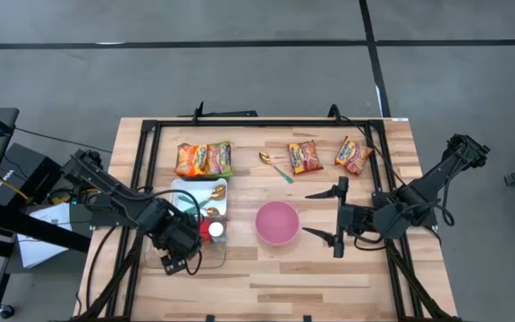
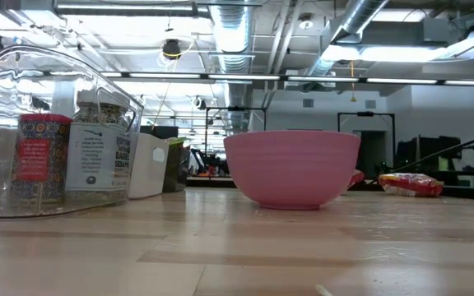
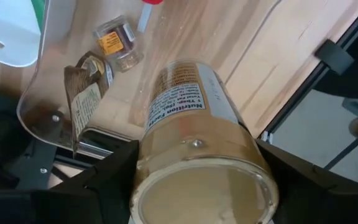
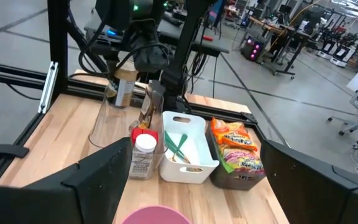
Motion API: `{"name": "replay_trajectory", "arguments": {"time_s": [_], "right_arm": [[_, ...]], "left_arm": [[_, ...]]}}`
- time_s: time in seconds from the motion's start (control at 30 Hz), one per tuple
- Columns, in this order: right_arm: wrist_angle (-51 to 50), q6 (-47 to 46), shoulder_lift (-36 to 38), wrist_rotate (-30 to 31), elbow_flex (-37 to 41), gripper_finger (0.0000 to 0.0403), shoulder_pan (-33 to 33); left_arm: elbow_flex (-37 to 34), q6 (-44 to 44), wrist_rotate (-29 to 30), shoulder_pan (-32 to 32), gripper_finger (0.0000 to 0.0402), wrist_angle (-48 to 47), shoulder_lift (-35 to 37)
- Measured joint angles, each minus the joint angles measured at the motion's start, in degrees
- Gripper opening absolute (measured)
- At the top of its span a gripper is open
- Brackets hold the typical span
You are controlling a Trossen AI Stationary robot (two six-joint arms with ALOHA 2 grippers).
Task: Pick & Place Food Item
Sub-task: Put the gold spice bottle into the transparent bin
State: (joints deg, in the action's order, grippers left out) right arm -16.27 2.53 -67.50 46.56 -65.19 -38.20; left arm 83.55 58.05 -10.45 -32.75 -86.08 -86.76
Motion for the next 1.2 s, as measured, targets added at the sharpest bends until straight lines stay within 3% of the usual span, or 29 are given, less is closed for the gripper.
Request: {"name": "replay_trajectory", "arguments": {"time_s": [0.5, 1.2], "right_arm": [[-3.74, -4.9, -0.36, -0.02, 0.02, 0.0346, 0.07], [-4.49, -8.14, -1.47, -0.02, 0.0, 0.0344, 0.02]], "left_arm": [[-0.31, 3.71, 2.01, -0.37, 0.027, 0.13, 0.02], [-14.75, 0.87, -0.49, -0.35, 0.027, 8.97, 0.0]]}}
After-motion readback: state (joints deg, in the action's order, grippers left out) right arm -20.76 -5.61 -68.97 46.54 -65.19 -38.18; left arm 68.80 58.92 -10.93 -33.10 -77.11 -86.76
